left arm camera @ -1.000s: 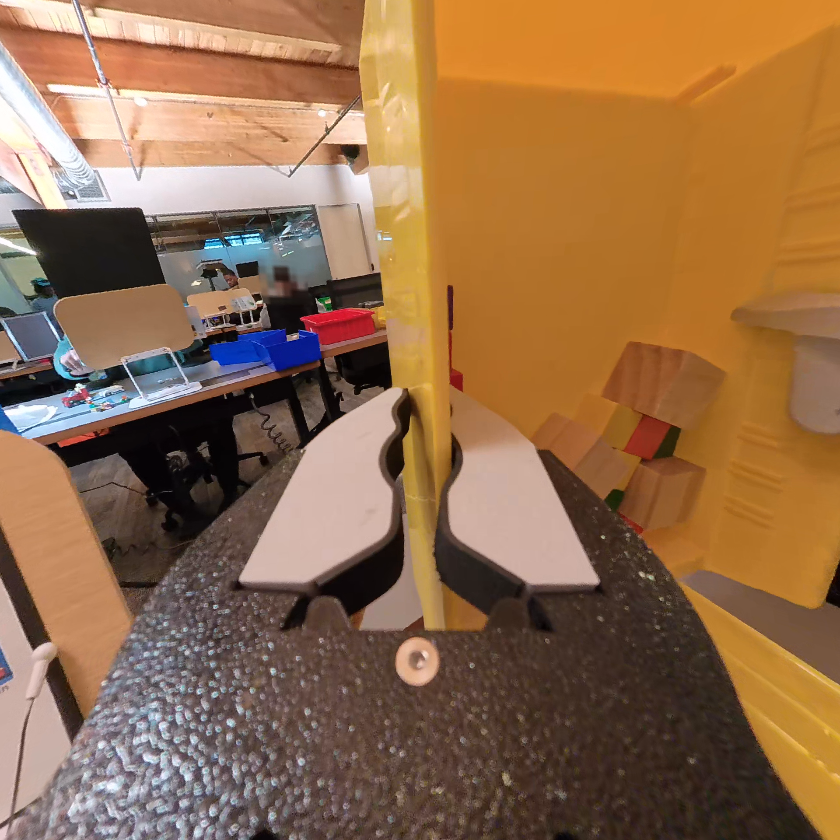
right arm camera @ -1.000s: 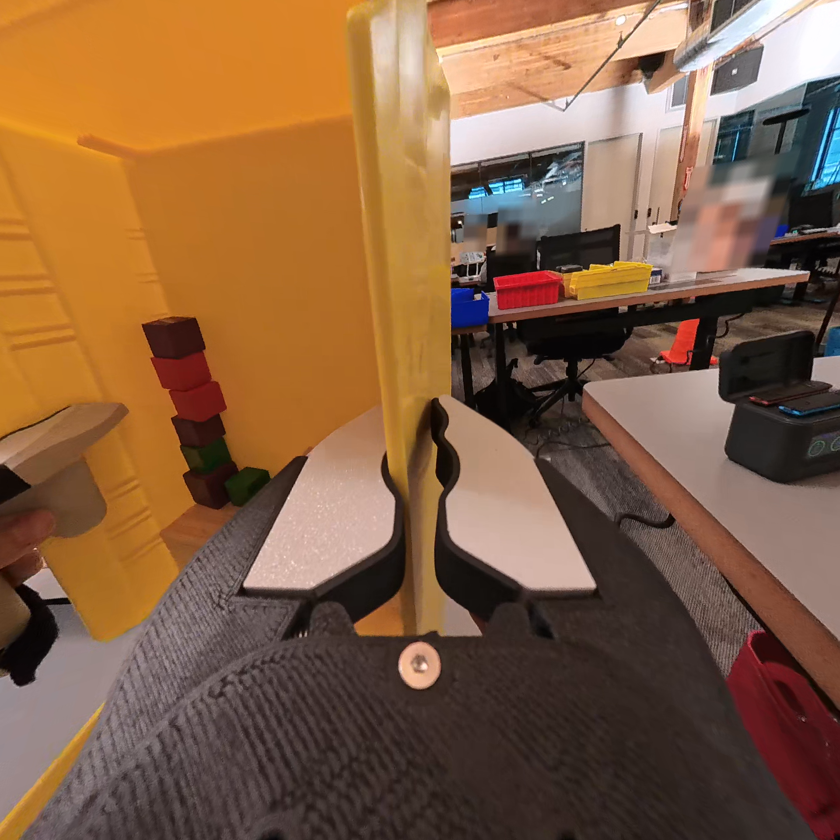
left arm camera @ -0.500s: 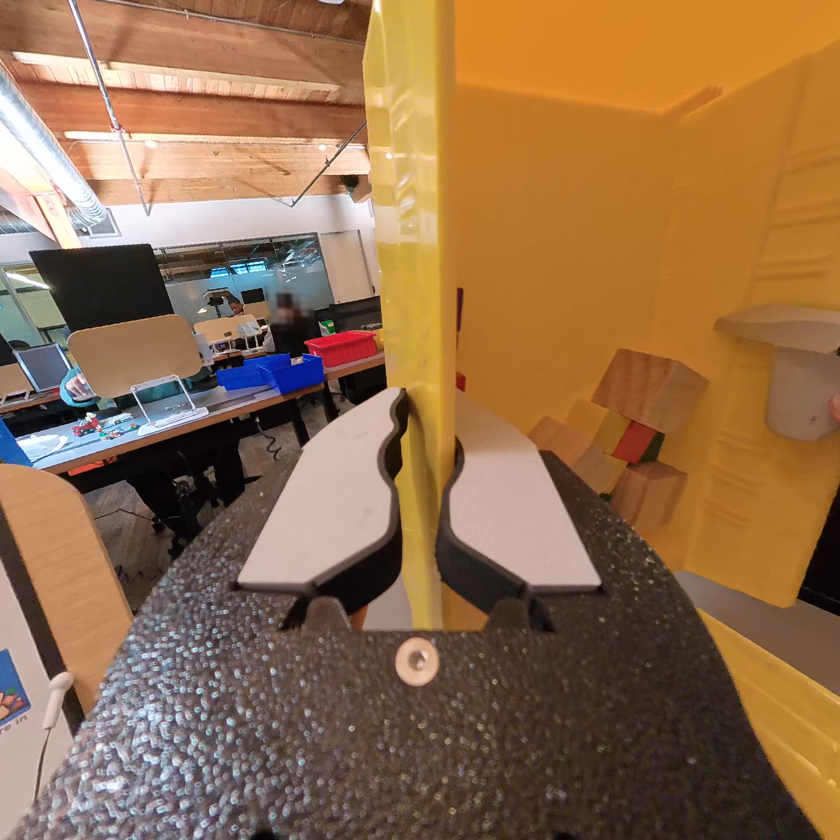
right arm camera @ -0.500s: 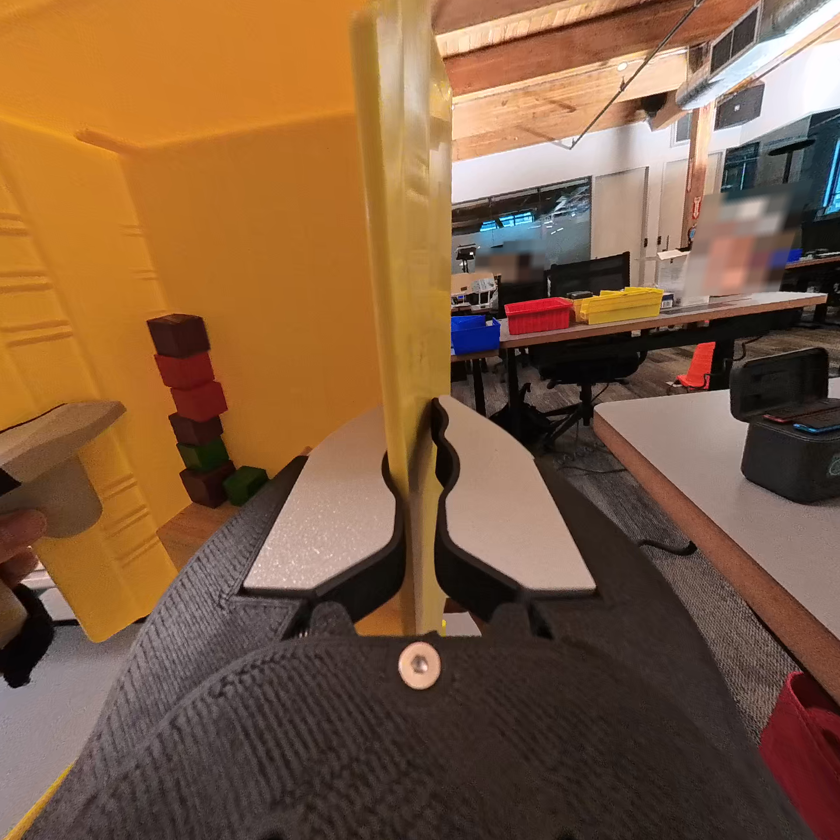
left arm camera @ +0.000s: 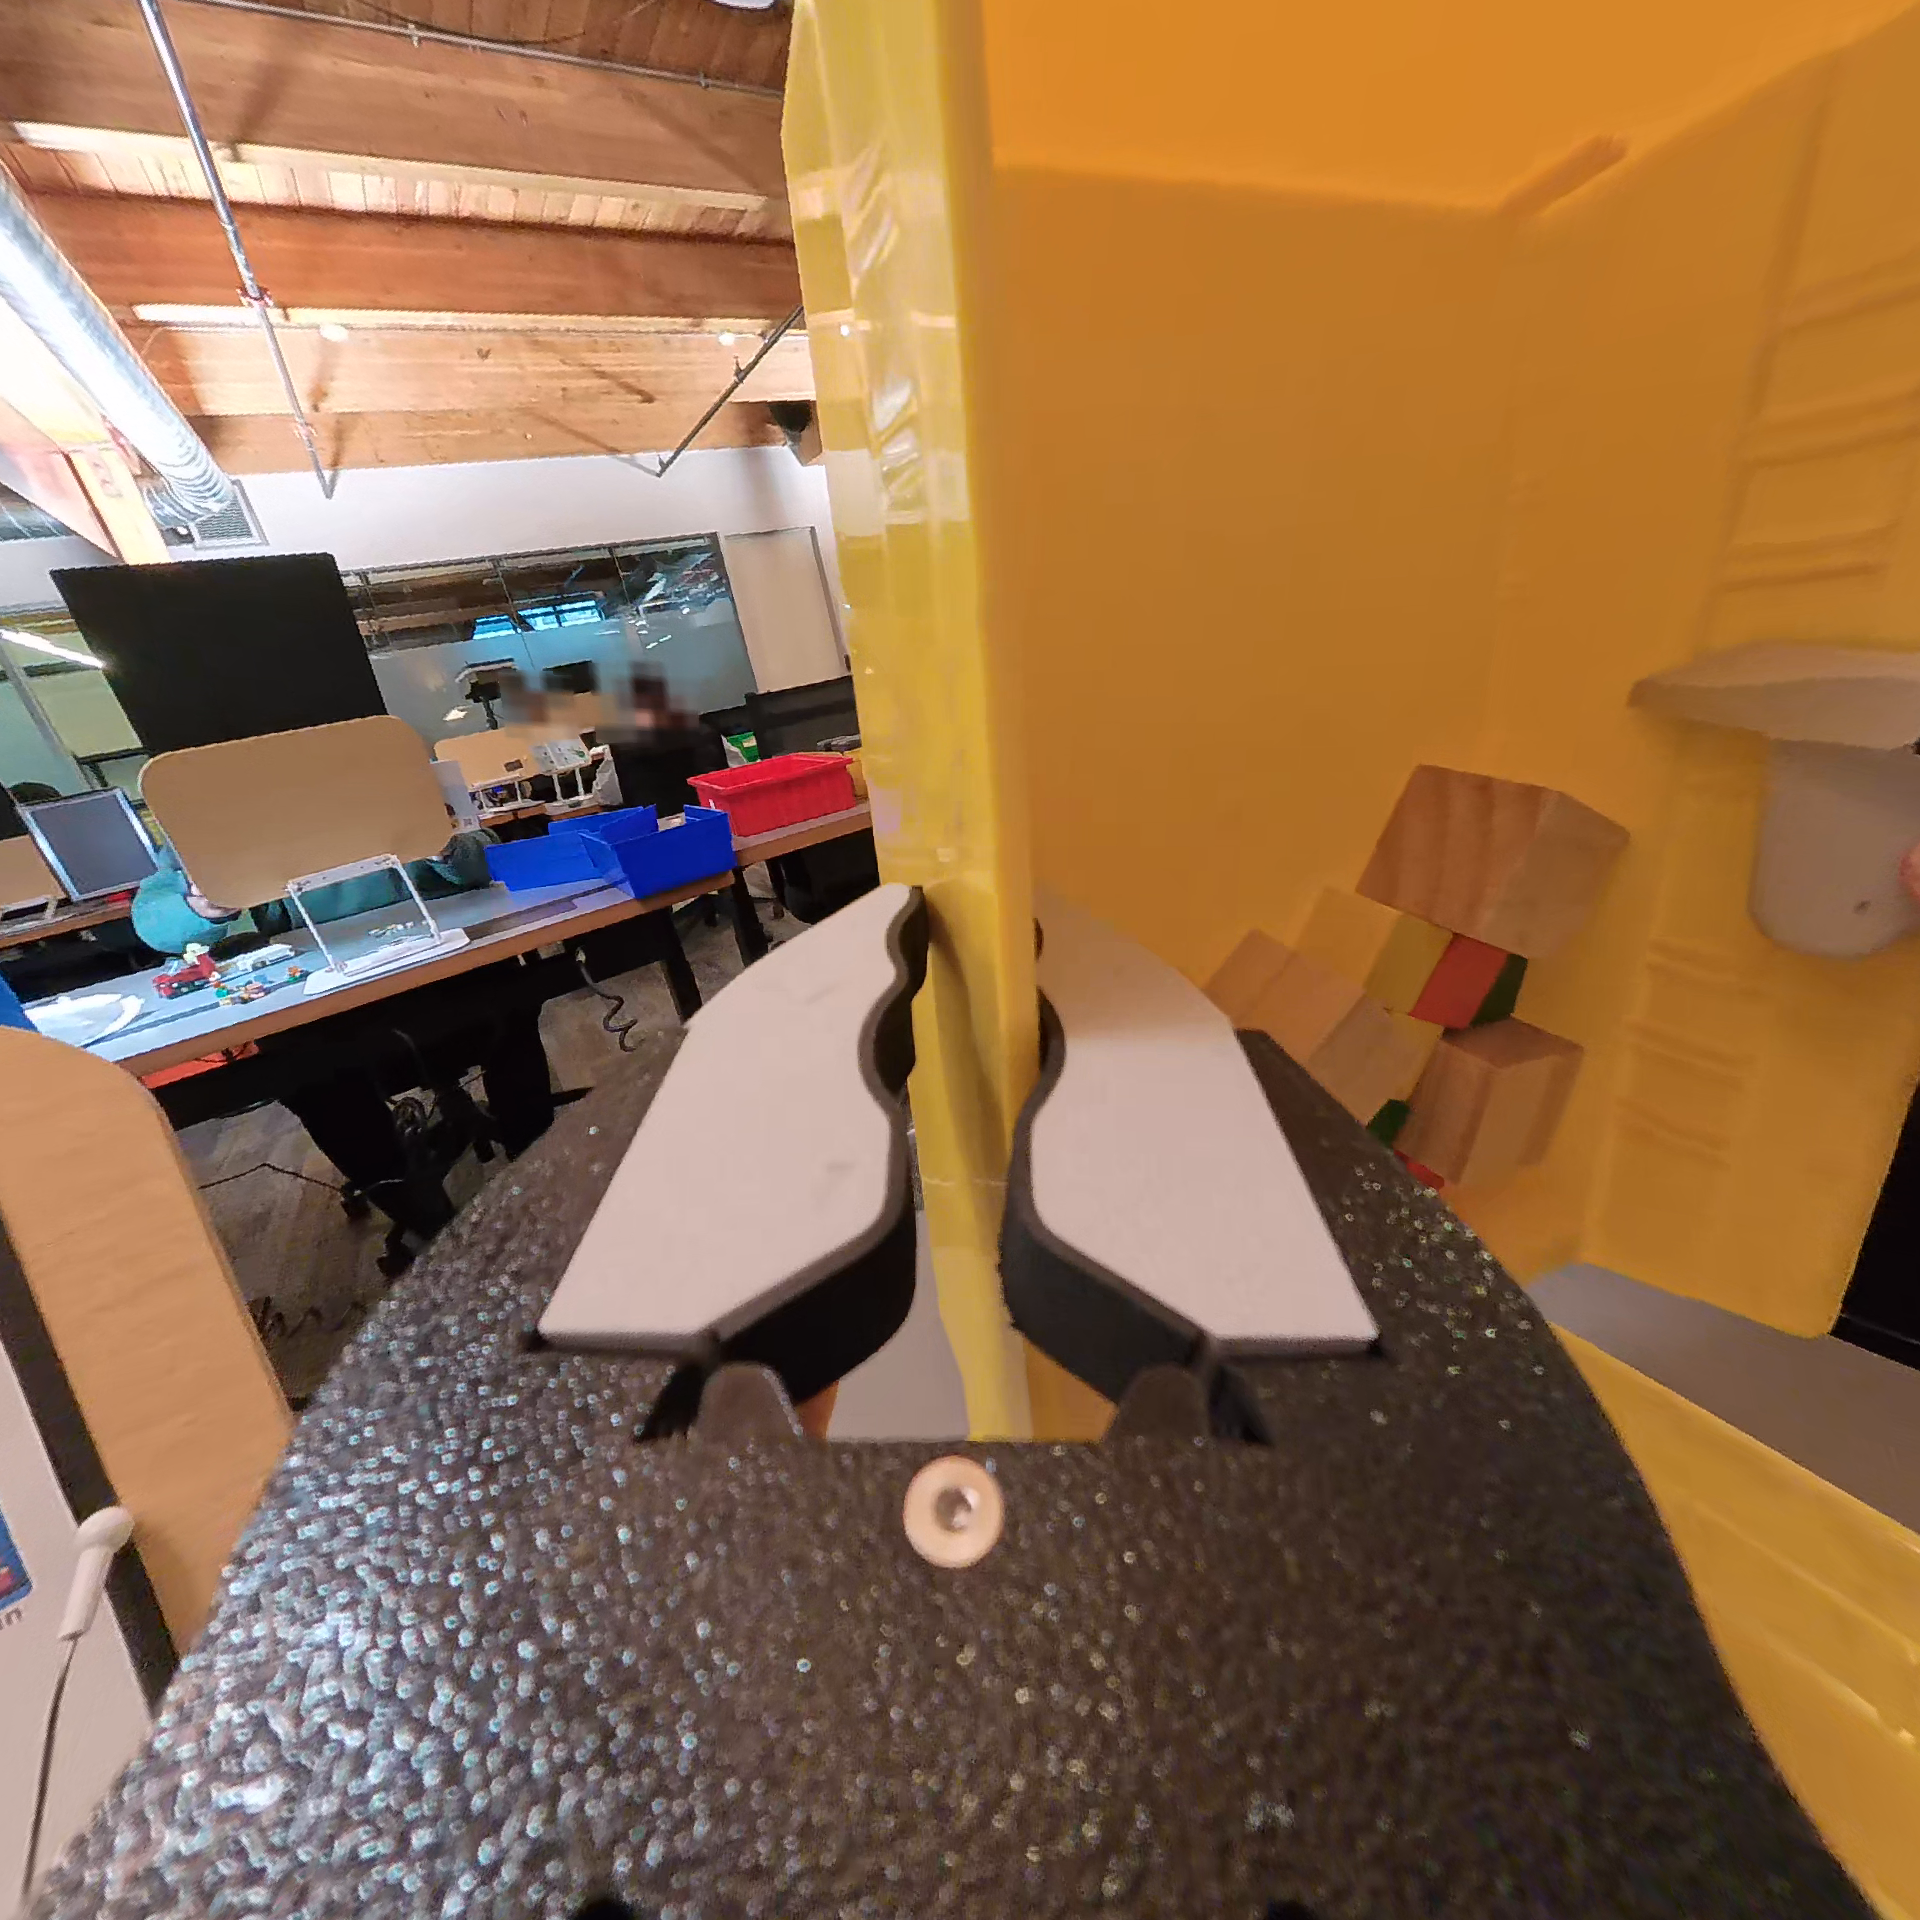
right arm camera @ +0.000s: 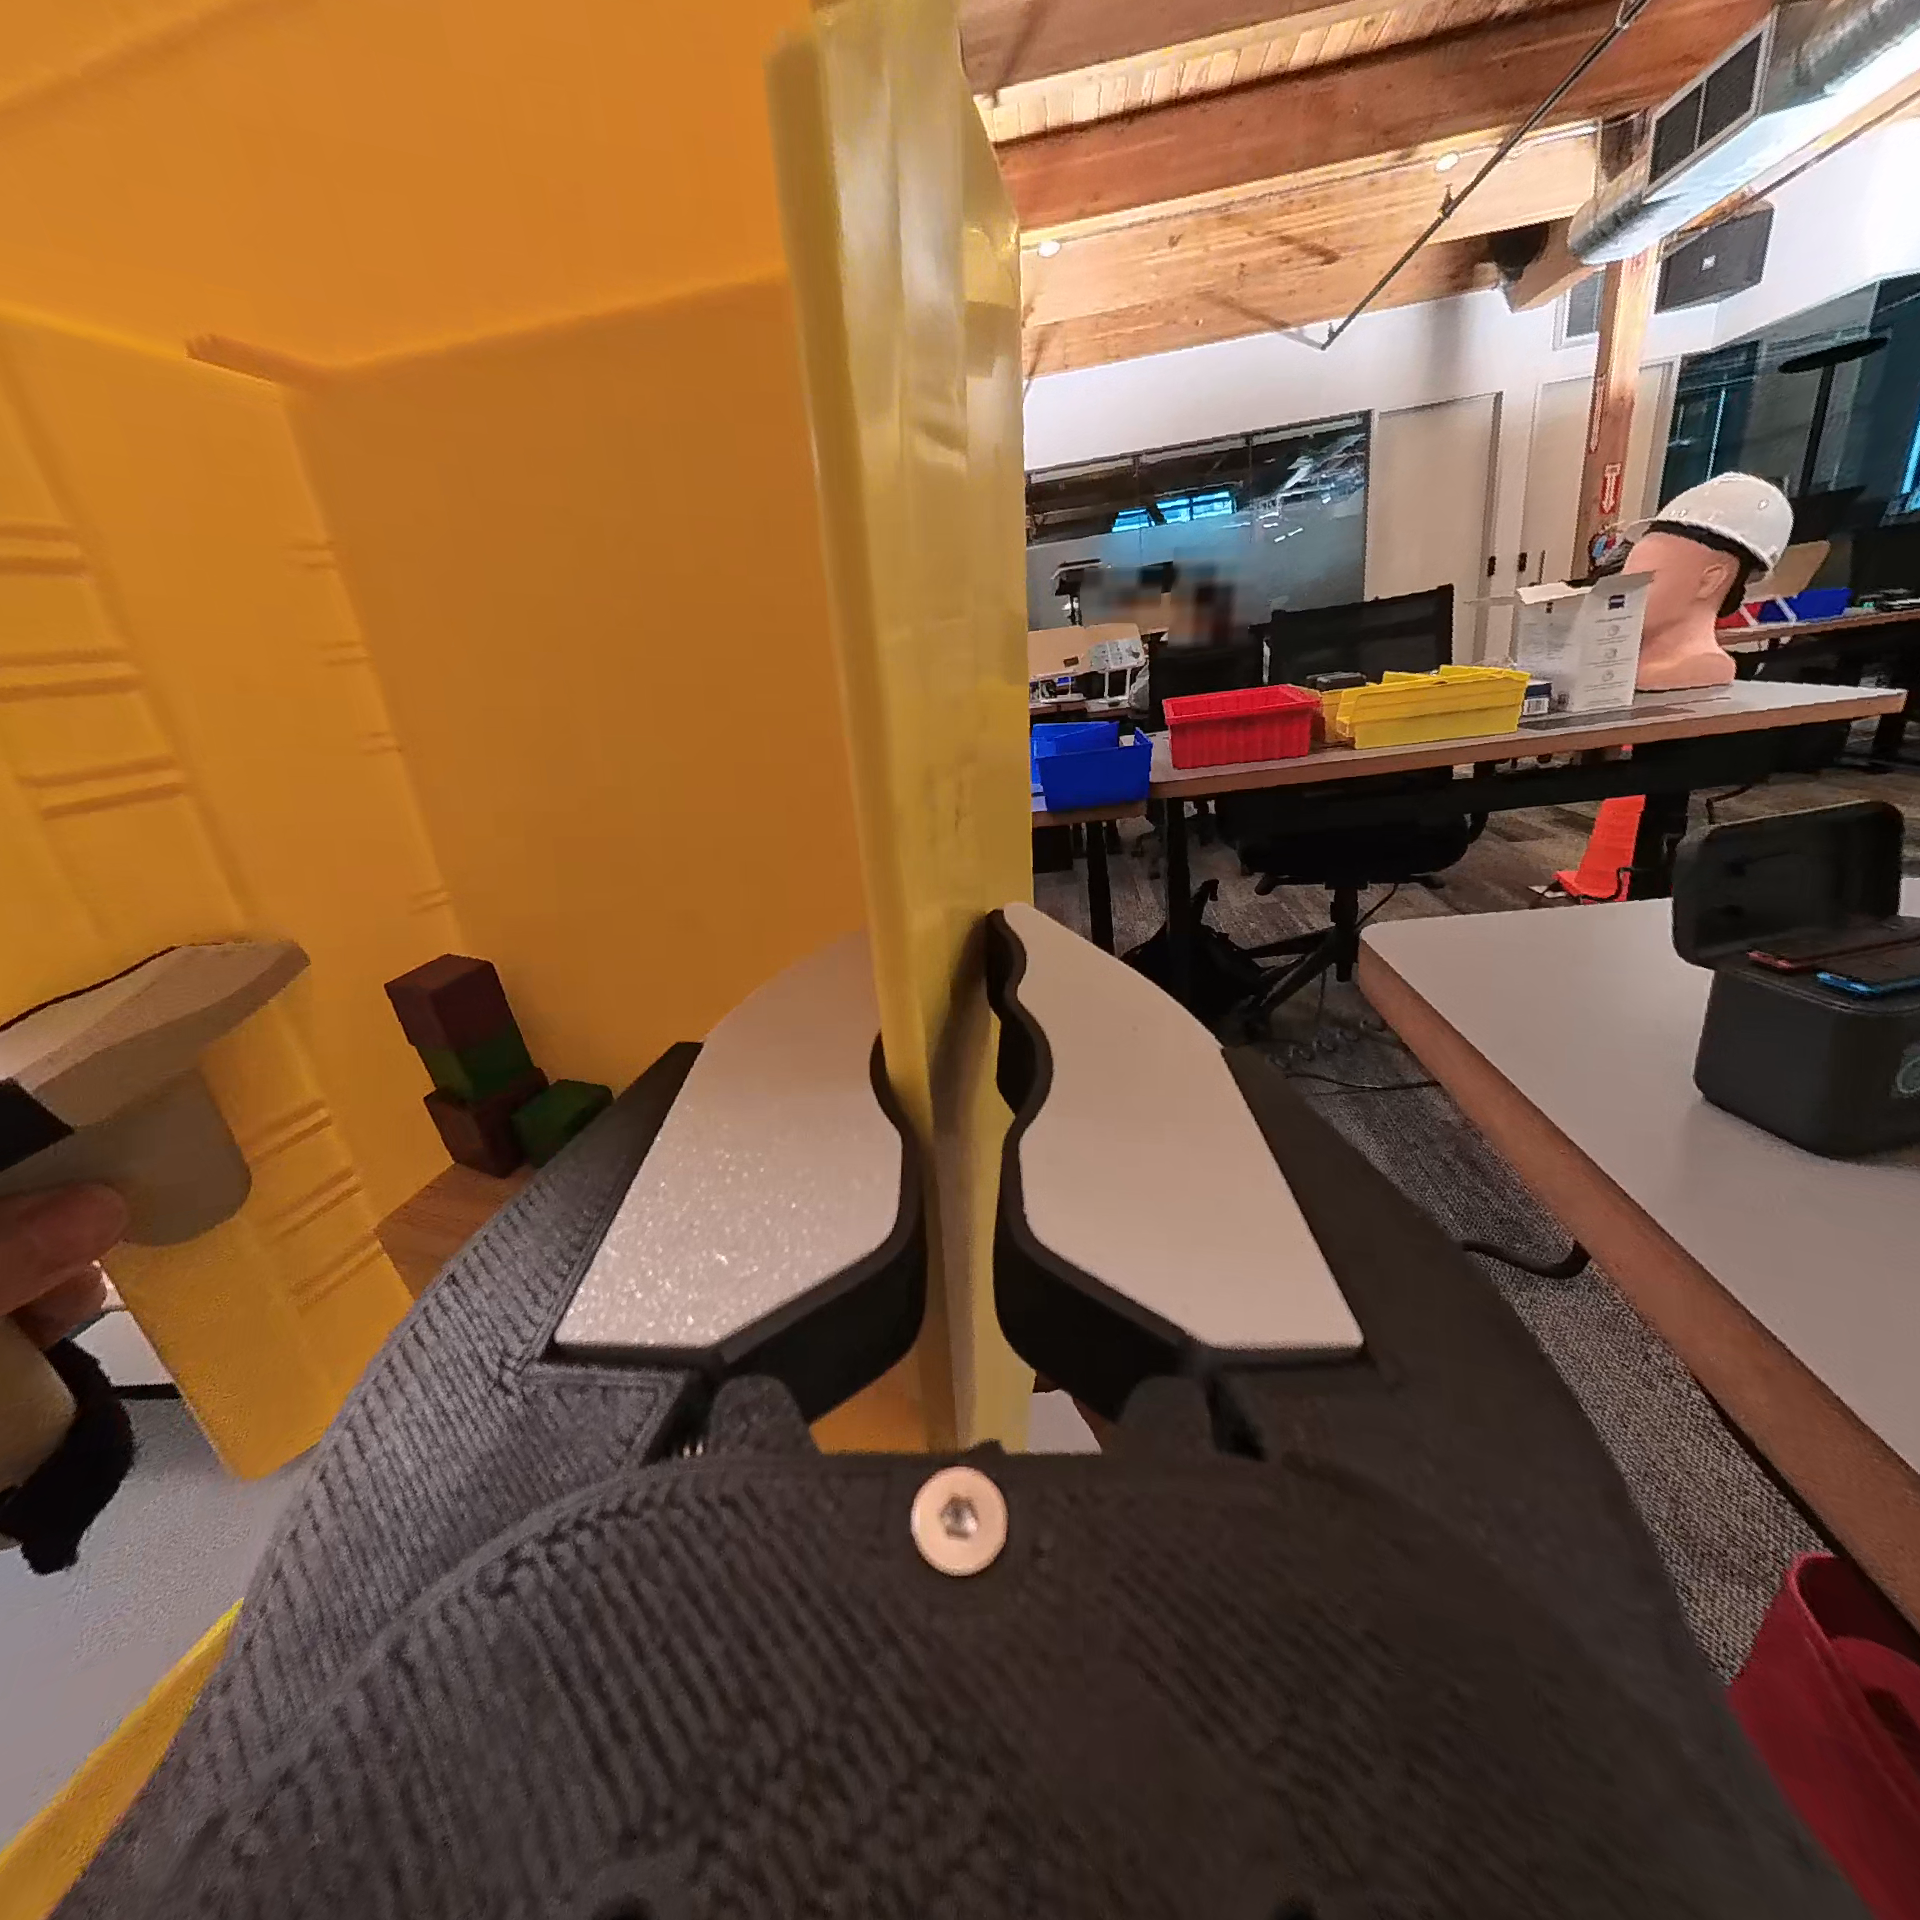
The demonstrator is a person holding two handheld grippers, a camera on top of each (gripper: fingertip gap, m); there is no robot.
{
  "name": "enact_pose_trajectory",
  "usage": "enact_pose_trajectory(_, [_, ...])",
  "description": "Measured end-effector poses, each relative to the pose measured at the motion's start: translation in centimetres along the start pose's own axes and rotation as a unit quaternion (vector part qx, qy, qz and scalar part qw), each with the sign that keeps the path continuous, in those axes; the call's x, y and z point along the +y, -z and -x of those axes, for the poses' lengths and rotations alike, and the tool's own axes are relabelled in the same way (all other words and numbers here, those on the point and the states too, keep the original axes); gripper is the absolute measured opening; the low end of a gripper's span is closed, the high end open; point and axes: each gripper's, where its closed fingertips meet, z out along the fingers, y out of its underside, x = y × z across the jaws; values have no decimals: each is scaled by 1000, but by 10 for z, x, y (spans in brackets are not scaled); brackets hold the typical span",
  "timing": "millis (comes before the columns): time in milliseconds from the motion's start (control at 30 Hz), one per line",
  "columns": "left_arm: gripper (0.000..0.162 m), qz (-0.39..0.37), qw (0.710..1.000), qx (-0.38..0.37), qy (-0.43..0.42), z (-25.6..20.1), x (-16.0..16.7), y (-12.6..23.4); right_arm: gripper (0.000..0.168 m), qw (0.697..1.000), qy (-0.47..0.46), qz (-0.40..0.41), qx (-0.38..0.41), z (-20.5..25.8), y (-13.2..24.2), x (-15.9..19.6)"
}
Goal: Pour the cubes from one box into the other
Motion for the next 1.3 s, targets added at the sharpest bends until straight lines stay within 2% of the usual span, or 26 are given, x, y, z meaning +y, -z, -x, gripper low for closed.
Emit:
enact_pose_trajectory(267, [14, -30, 1000, -1, 2, 1, -6, 3, 9, 999, 8, -39, -15, 5, -1, -11])
enact_pose_trajectory(967, [16, -29, 1000, 2, -4, 7, -4, 4, 10, 998, 18, -38, -37, 13, -8, -16])
enact_pose_trajectory(1300, [18, -35, 999, -2, -18, 10, -8, 18, 11, 997, 28, -46, -51, 25, -3, -22])
